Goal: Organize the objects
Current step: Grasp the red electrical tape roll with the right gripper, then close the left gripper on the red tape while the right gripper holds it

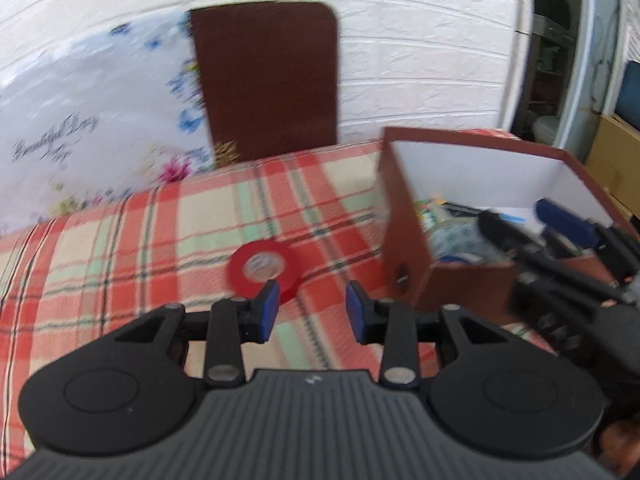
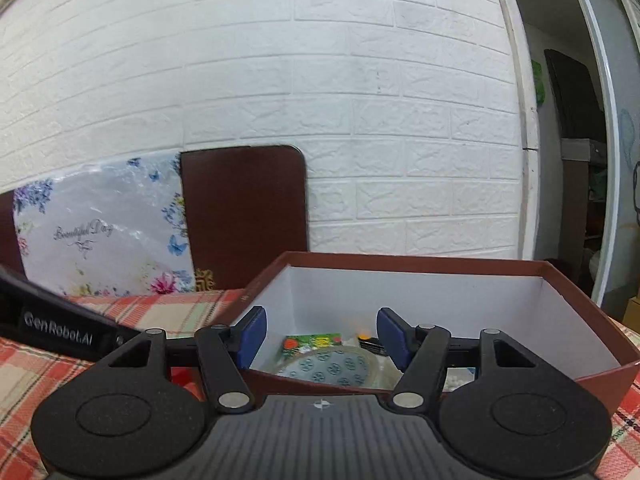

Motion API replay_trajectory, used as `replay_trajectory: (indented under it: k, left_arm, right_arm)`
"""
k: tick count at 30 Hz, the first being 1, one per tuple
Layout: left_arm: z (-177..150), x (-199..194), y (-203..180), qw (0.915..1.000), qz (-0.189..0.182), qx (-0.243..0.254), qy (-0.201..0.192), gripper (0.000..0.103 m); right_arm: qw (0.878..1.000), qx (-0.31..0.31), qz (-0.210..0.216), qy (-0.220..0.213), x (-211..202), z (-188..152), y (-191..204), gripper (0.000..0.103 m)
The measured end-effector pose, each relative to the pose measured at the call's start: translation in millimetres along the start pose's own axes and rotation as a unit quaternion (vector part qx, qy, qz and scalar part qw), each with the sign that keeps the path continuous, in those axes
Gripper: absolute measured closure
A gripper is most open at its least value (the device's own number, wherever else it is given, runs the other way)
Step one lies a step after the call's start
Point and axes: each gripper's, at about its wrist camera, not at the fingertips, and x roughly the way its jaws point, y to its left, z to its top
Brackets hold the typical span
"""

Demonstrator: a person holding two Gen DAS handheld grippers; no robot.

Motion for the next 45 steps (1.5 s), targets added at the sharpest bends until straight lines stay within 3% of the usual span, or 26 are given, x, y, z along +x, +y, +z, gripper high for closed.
replay_trajectory:
  k: [7, 10, 13, 17, 21, 24, 27, 29, 33, 38, 45]
  left_arm:
    - [-36.6, 8.2, 72.6, 0.9942, 0.068, -0.073, 0.04, 0.064]
    - [-52.4, 7.9, 99.3, 0.9891, 0.092, -0.102, 0.052, 0.064]
    - [-68.7, 6.8, 123.8, 0.9834, 0.108, -0.13, 0.065, 0.064]
    - [-83.7, 7.5, 146.8, 0.9772, 0.118, -0.158, 0.08, 0.065]
    - [-89.7, 6.0, 157.1, 0.9766, 0.116, -0.167, 0.071, 0.06]
    - [-90.9, 6.6, 159.6, 0.9764, 0.116, -0.169, 0.068, 0.06]
    - [-90.9, 6.3, 159.6, 0.9763, 0.115, -0.17, 0.068, 0.06]
    - [-91.8, 6.0, 159.8, 0.9763, 0.115, -0.171, 0.068, 0.06]
    - [-91.0, 6.5, 157.5, 0.9761, 0.123, -0.164, 0.071, 0.059]
    - [-89.1, 4.4, 149.2, 0.9763, 0.123, -0.158, 0.082, 0.059]
    - [-81.9, 2.0, 121.9, 0.9823, 0.084, -0.139, 0.094, 0.059]
  right_arm:
    - [0.995, -0.04, 0.087, -0.007, -8.5, 7.1, 55.3, 0.041]
    - [0.989, -0.063, 0.134, 0.018, 0.2, 0.2, 87.6, 0.041]
    - [0.983, -0.092, 0.15, 0.051, 20.0, -12.7, 117.4, 0.039]
    - [0.981, -0.112, 0.132, 0.089, 64.0, -30.6, 140.5, 0.025]
    - [0.977, -0.109, 0.097, 0.155, 121.8, -40.3, 147.1, 0.024]
    - [0.97, -0.092, 0.097, 0.204, 158.9, -44.0, 150.2, 0.015]
    - [0.971, -0.082, 0.094, 0.203, 172.9, -42.4, 154.0, 0.018]
    - [0.972, -0.089, 0.098, 0.196, 168.2, -42.1, 156.9, 0.031]
    - [0.968, -0.099, 0.126, 0.195, 139.9, -45.9, 158.3, 0.031]
    - [0.956, -0.108, 0.185, 0.199, 76.1, -58.8, 157.0, 0.03]
    - [0.95, -0.118, 0.212, 0.197, 11.9, -74.1, 153.5, 0.026]
